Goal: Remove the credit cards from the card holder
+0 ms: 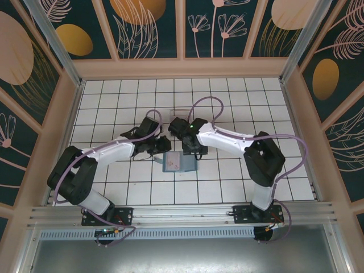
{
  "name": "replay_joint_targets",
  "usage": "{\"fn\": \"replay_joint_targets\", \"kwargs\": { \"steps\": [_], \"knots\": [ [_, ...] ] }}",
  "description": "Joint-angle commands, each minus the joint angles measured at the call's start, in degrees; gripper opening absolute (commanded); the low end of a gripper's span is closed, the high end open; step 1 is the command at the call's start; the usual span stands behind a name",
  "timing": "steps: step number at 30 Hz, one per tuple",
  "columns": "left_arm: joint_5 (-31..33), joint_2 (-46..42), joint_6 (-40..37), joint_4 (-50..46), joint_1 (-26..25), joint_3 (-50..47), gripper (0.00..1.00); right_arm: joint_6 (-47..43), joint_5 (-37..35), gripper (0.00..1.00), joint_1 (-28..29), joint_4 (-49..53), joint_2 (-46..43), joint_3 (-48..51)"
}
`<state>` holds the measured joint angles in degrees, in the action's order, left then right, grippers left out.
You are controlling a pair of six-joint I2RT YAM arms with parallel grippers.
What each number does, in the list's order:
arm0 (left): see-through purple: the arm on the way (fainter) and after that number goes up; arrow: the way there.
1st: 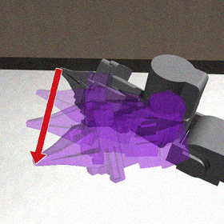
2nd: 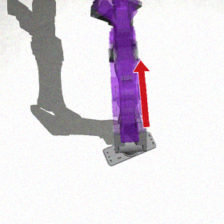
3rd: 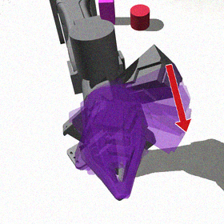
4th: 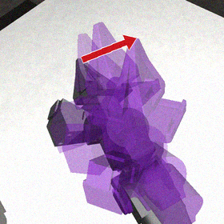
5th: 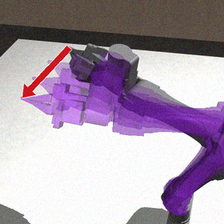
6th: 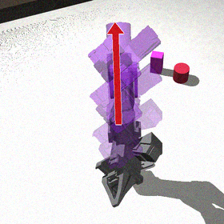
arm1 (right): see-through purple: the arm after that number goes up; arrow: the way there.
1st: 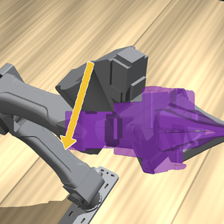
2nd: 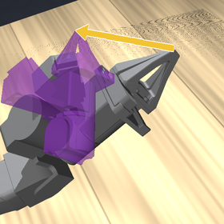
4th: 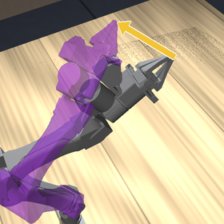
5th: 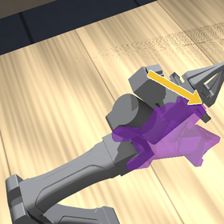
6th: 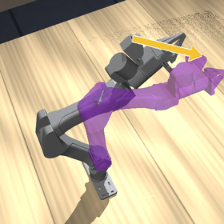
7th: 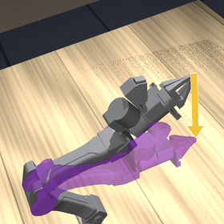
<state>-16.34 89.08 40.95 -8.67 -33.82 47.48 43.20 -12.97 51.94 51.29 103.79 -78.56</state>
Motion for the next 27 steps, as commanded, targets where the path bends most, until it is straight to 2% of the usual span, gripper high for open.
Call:
{"fn": "replay_joint_targets", "kwargs": {
  "steps": [1, 8, 12, 20, 27],
  "knots": [
    [-0.62, 0.96, 2.31, 2.41, -0.47, -2.39, 0.16, -0.70, 7.02, 0.48, -1.24, -6.90, -3.27, 2.61],
    [-2.52, 0.28, 3.66, 5.22, -0.85, -6.28, 0.14, 0.55, 23.65, 0.36, -3.90, -24.16, -6.21, 11.51],
    [-3.06, 1.09, 3.61, 5.72, -1.40, -7.33, 0.14, 1.73, 30.32, 0.31, -5.16, -31.90, -6.24, 15.53],
    [-1.37, 1.58, 2.60, 3.90, -1.58, -7.76, 0.14, 2.01, 34.94, 0.30, -5.62, -37.05, -3.26, 17.28],
    [-1.02, 2.15, 2.34, 3.40, -1.53, -8.63, 0.14, 1.61, 35.93, 0.30, -5.75, -37.96, -0.65, 17.46]
  ]
}}
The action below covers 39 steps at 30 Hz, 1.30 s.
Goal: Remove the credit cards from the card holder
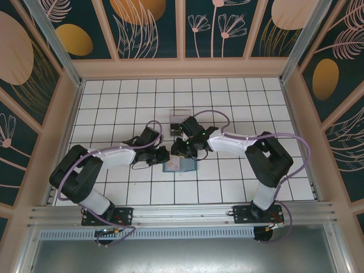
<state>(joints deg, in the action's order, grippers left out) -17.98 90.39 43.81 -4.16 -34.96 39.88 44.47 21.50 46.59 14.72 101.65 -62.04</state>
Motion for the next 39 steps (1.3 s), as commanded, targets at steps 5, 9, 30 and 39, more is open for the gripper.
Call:
{"fn": "replay_joint_targets", "kwargs": {
  "steps": [5, 9, 30, 39],
  "knots": [
    [0.75, 1.15, -0.56, -1.31, -0.42, -0.93, 0.14, 0.36, 1.45, 0.30, -0.42, -1.66, 2.96, 1.53],
    [0.84, 1.09, -0.54, -1.35, -0.37, -0.87, 0.14, 0.08, 1.38, 0.31, -0.45, -1.72, 3.77, 1.74],
    [1.14, 1.36, -0.97, -2.01, -0.39, -0.55, 0.17, -2.28, -4.27, 0.34, 0.32, 6.19, 3.51, -1.39],
    [1.02, 1.81, -1.01, -1.96, -0.42, -0.29, 0.17, -2.03, -4.14, 0.34, 0.41, 5.75, 0.90, -1.77]
  ]
}}
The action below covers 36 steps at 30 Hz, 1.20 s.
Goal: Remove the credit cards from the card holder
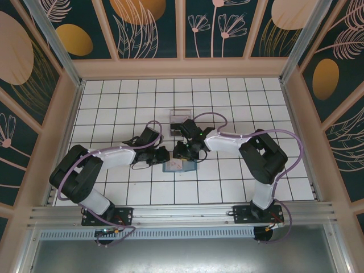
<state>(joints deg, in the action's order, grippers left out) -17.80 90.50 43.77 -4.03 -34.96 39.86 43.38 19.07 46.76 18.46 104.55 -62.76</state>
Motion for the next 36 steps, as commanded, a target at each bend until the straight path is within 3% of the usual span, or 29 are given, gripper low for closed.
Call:
{"fn": "replay_joint_targets", "kwargs": {
  "steps": [1, 20, 36],
  "knots": [
    [0.84, 1.70, -0.95, -2.12, -0.38, -0.14, 0.17, -0.96, -1.76, 0.33, 0.03, 2.12, -2.07, -0.83],
    [1.45, 2.27, -1.35, -3.53, -0.44, 0.40, 0.16, -0.50, -1.84, 0.32, -0.11, 1.01, -4.39, 1.72],
    [1.63, 2.32, -1.77, -4.30, -0.39, 1.06, 0.16, -0.59, -0.01, 0.27, -0.09, -3.73, -0.05, 5.80]
  ]
}}
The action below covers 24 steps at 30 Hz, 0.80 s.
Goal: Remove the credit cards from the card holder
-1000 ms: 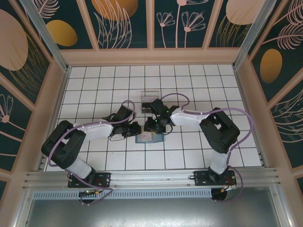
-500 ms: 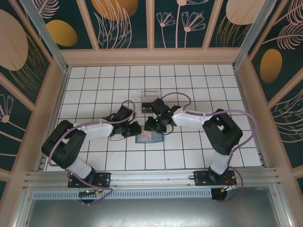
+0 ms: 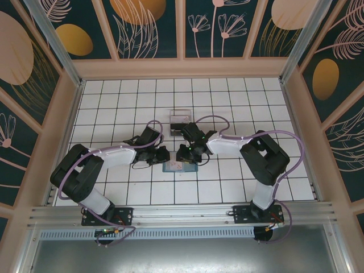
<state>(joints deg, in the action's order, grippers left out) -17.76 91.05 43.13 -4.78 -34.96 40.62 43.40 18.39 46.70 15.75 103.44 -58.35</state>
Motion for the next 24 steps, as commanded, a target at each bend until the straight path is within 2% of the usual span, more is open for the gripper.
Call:
{"fn": "replay_joint_targets", "kwargs": {
  "steps": [1, 7, 20, 24],
  "knots": [
    [1.59, 1.81, -1.13, -3.57, -0.37, 0.37, 0.16, -0.60, 0.75, 0.26, 0.01, -1.36, 0.93, 1.49],
    [2.59, 2.67, -1.34, -4.71, -0.42, 0.86, 0.14, 0.26, 2.50, 0.21, -0.27, -4.47, -0.49, 2.99],
    [3.60, 3.59, -2.13, -6.62, -0.42, 1.48, 0.13, 2.38, 8.27, 0.24, -1.08, -12.69, -1.06, 7.32],
    [4.22, 4.48, -2.08, -7.79, -0.38, 1.57, 0.13, 3.26, 8.97, 0.22, -1.25, -15.13, -2.28, 8.54]
  ]
}}
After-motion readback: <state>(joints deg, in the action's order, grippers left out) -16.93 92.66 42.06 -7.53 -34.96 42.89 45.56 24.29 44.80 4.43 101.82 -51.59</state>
